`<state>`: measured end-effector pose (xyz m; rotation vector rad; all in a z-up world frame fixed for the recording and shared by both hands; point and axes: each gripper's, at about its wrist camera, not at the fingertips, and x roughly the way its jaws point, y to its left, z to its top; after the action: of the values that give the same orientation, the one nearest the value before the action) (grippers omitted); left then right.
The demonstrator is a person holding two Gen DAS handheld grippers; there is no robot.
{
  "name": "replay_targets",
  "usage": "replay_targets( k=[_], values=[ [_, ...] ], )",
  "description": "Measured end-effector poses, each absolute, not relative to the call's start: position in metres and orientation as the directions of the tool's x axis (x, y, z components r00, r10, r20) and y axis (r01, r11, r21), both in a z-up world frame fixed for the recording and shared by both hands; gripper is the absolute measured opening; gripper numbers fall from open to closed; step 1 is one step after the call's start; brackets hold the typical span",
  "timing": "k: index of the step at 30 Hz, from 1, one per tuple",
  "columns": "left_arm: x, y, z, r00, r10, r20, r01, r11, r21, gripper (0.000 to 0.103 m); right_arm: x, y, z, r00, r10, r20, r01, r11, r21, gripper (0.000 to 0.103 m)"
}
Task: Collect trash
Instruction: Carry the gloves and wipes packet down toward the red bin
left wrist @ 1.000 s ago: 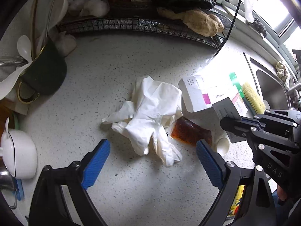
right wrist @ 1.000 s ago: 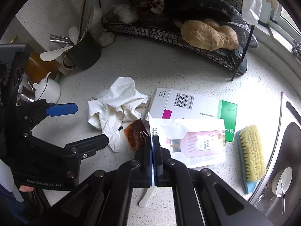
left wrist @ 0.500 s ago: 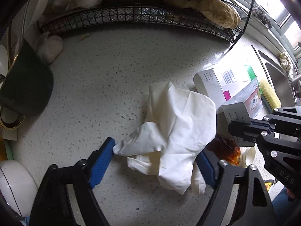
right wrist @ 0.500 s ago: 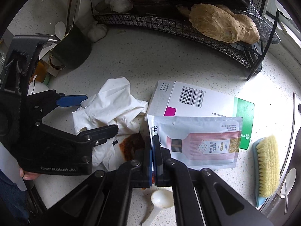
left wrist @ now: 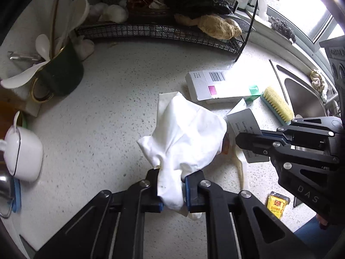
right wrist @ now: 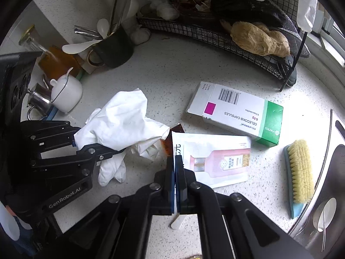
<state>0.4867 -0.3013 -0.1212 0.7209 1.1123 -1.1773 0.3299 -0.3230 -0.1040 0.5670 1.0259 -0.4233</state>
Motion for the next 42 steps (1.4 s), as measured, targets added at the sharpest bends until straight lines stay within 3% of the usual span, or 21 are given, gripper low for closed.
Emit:
replay_targets(
  k=[6,17,42],
  values=[
    [0.466,-0.269,-0.091,0.096,-0.392,-0.915,0.912,0.402,-0.076,0.012,0.304,-0.301,-0.078,0.525,-0.059,-0.849,0.501,0.828,0.252,0.001],
    [0.427,-0.189,-0.058,0.27,-0.349,-0.897,0.804,0.595,0.01,0.012,0.287,-0.247,-0.061,0.588,0.039,-0.808,0.292,0.921,0.257,0.0],
    [0.296,0.012,-0.043,0.419,-0.273,-0.866,0.505,0.863,-0.028,0.012,0.221,-0.077,-0.059,0.564,0.243,-0.789,-0.074,0.967,0.245,0.0]
  ],
)
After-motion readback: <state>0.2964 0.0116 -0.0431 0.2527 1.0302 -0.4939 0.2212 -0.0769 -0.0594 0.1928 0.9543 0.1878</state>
